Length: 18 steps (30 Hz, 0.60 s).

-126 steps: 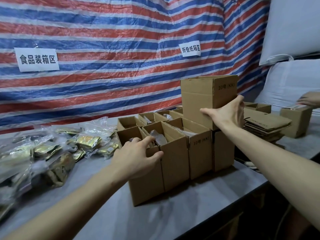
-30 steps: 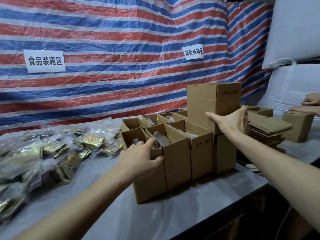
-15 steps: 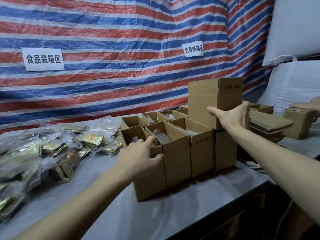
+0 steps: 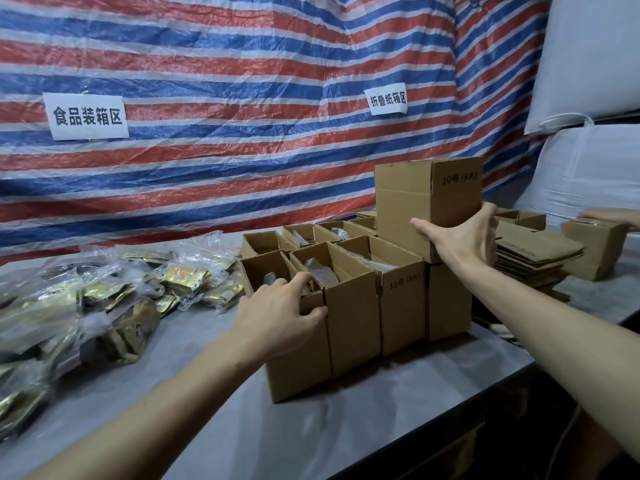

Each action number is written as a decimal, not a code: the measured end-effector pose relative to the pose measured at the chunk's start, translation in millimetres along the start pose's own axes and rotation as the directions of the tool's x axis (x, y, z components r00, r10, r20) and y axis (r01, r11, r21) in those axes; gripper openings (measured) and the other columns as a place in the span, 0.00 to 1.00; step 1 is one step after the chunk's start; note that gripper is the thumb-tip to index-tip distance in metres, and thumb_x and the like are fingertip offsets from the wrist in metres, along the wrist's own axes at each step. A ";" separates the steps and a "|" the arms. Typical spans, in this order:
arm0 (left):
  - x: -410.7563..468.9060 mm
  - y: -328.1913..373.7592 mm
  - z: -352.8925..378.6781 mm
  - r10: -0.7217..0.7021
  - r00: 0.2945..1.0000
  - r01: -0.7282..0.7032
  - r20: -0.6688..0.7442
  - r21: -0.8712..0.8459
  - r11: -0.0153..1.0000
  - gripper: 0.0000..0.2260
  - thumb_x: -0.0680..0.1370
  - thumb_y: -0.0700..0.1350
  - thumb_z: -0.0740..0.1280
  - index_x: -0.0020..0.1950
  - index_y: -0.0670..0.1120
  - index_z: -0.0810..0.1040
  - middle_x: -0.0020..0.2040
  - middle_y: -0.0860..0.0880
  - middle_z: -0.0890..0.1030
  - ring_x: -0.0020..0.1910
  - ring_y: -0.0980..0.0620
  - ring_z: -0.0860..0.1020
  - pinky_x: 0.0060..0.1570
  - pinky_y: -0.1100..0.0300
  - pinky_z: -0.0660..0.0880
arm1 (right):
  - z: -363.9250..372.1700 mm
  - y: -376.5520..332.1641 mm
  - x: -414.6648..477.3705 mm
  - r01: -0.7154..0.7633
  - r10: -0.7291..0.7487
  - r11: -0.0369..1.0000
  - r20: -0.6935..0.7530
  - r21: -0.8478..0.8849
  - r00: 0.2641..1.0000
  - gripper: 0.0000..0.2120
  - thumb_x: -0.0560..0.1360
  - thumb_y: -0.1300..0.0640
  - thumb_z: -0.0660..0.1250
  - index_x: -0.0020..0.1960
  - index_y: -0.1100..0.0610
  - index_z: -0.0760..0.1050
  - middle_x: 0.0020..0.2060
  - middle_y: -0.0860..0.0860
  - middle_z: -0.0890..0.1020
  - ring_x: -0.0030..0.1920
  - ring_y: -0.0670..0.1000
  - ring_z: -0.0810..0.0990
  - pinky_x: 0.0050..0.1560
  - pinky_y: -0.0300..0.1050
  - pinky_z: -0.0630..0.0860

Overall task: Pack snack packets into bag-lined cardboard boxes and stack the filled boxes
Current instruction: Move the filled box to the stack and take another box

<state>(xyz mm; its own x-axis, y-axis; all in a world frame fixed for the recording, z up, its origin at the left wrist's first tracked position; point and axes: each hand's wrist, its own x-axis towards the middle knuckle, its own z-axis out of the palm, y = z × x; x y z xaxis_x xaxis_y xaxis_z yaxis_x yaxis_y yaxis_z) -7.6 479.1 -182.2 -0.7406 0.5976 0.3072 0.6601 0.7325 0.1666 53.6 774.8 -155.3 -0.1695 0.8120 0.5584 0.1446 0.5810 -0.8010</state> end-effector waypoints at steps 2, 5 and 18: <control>0.2 1.0 -0.2 -0.002 1.000 0.002 0.005 -0.003 1.000 0.30 0.80 0.65 0.61 0.79 0.59 0.59 0.68 0.49 0.77 0.68 0.46 0.74 0.65 0.41 0.74 | 0.0 -0.2 0.7 -0.008 0.008 1.000 0.000 -0.009 1.000 0.52 0.61 0.38 0.82 0.74 0.55 0.58 0.69 0.59 0.70 0.67 0.62 0.73 0.57 0.55 0.74; -0.1 0.8 -0.6 -0.002 1.000 0.002 0.008 -0.004 1.000 0.30 0.80 0.65 0.61 0.79 0.59 0.59 0.68 0.49 0.76 0.68 0.46 0.74 0.65 0.41 0.74 | -0.6 0.6 1.9 -0.023 0.024 0.999 0.021 -0.032 0.999 0.53 0.61 0.36 0.81 0.74 0.56 0.57 0.68 0.60 0.70 0.66 0.63 0.74 0.54 0.54 0.73; 3.5 0.3 -1.9 -0.028 0.999 0.029 0.046 -0.027 0.999 0.30 0.79 0.66 0.61 0.80 0.60 0.58 0.76 0.46 0.70 0.75 0.44 0.67 0.69 0.39 0.70 | -8.9 3.1 5.6 -0.051 0.059 0.995 0.091 -0.091 0.994 0.58 0.62 0.37 0.81 0.78 0.55 0.50 0.71 0.62 0.67 0.68 0.65 0.71 0.62 0.61 0.73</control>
<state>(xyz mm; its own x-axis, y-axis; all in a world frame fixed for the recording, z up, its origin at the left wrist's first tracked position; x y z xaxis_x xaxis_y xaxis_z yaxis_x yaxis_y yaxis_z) -9.7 480.8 -179.3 -0.7638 0.5913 0.2590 0.6413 0.7407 0.2004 61.7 781.6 -152.7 -0.2484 0.8365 0.4885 0.2411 0.5418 -0.8052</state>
